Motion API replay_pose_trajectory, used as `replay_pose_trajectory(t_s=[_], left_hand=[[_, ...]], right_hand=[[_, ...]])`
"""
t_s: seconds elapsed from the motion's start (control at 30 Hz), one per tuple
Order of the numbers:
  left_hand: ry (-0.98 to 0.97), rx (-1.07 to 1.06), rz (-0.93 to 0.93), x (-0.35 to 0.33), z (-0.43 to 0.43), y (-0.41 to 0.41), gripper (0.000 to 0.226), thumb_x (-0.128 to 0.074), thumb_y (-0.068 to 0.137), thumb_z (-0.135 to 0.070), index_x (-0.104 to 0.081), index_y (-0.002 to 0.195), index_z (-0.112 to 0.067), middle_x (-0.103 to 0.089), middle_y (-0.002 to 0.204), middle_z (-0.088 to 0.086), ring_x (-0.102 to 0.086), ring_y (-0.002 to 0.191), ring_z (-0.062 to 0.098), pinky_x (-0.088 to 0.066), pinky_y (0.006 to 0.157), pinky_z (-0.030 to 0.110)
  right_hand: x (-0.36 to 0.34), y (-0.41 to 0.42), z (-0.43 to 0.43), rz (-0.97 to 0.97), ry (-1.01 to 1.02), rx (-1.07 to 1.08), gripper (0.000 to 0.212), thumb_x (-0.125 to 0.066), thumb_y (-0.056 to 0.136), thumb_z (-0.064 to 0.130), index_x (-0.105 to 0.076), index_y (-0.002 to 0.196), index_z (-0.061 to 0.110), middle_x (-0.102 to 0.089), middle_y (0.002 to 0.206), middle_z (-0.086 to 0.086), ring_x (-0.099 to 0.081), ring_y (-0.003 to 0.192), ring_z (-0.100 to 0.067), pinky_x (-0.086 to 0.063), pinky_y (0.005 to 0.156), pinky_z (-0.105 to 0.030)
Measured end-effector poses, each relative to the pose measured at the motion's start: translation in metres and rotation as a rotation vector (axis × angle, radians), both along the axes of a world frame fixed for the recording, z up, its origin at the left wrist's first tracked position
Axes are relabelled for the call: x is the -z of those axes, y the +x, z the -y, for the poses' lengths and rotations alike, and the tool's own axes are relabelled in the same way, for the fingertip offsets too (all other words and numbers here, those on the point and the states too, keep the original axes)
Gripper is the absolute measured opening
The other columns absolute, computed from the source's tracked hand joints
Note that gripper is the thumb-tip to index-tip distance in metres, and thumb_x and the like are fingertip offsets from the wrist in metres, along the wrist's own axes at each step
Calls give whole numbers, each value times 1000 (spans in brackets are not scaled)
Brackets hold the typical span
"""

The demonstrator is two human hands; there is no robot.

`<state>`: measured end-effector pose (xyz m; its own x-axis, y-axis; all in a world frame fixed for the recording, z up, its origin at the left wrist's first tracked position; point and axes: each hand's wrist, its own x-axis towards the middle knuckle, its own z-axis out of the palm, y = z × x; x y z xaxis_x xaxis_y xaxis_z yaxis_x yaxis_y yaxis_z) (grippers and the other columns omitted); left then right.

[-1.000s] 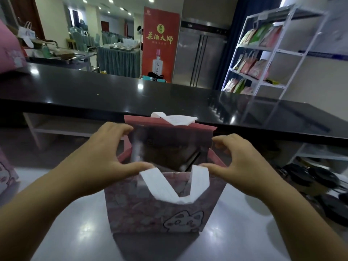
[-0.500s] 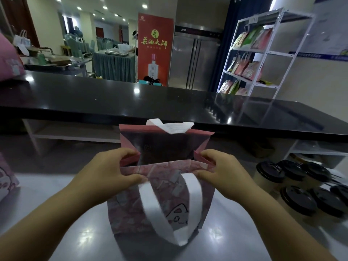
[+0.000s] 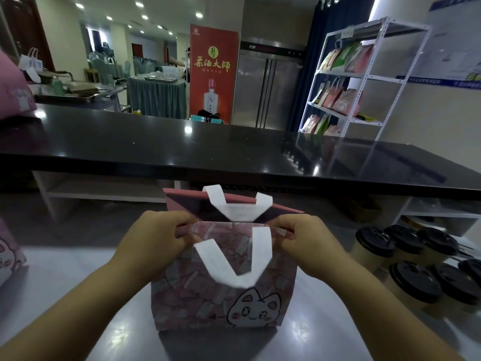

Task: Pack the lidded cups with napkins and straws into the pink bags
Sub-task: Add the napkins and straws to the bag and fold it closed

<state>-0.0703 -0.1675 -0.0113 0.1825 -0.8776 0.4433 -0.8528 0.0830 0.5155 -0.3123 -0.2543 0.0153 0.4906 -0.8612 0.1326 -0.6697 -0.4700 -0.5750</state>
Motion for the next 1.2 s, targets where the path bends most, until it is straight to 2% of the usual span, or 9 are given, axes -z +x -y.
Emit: replay_pose_trajectory(t_s=[0.13,0.3,0.37,0.43,0.5,0.6,0.73,0.93,1.2], left_hand=[[-96,-29,199,2,1,-1,16,-80,67,-19,-72,81,-23,-62,81,-5,-54,79,19,-48,64,33],[-100,-154,402,-4,1,-6,27,-87,52,-34,-70,73,-31,-31,130,11,-18,120,41,-44,80,58],[-79,-105,474,-8,4,-1,26,-86,52,-40,-71,72,-35,-26,144,13,-7,132,44,-24,97,64],[-11,-59,494,-16,6,6,23,-83,55,-43,-71,74,-37,-35,145,10,-2,139,41,2,106,59],[41,-13,506,-22,7,11,21,-80,60,-44,-70,78,-36,-50,134,3,-13,140,34,10,108,57],[-14,53,615,-26,8,14,26,-82,56,-42,-70,75,-30,-65,102,0,-55,114,29,-11,105,65],[-124,148,648,-24,10,18,40,-86,49,-41,-68,80,-23,-66,83,2,-64,76,26,-50,75,54],[-144,158,525,-18,13,27,51,-87,52,-34,-62,93,-17,-70,81,-1,-65,68,22,-51,62,37],[-111,183,405,-11,22,35,37,-82,62,-29,-67,95,-21,-68,89,-3,-63,78,18,-54,61,31]], right_hand=[[2,6,-6,-325,-504,75,28,-68,81,35,-66,109,37,-36,103,8,-26,100,-16,-35,87,-33],[-1,8,-1,-436,-432,73,26,-66,83,37,-60,107,45,2,154,2,17,134,-32,0,100,-45],[-4,9,5,-446,-369,36,27,-65,85,34,-57,108,44,0,158,2,24,138,-33,6,102,-46],[-5,9,10,-421,-331,11,25,-64,85,35,-58,107,43,-23,153,4,9,143,-30,6,106,-49],[-7,9,13,-384,-313,3,24,-64,84,37,-58,106,42,-43,134,13,-21,138,-21,3,107,-51],[-6,8,16,-341,-325,-6,27,-64,84,36,-57,110,42,-48,114,16,-45,112,-10,-7,107,-49],[-3,8,18,-284,-326,-52,30,-65,84,36,-52,112,40,-53,108,11,-54,95,-14,-39,98,-46],[0,8,27,-140,-276,-52,46,-71,80,23,-33,97,42,-54,85,19,-60,80,-13,-53,76,-43],[-1,9,44,-183,-158,-49,40,-70,77,26,-56,109,44,-59,110,20,-54,103,-10,-51,86,-45]])
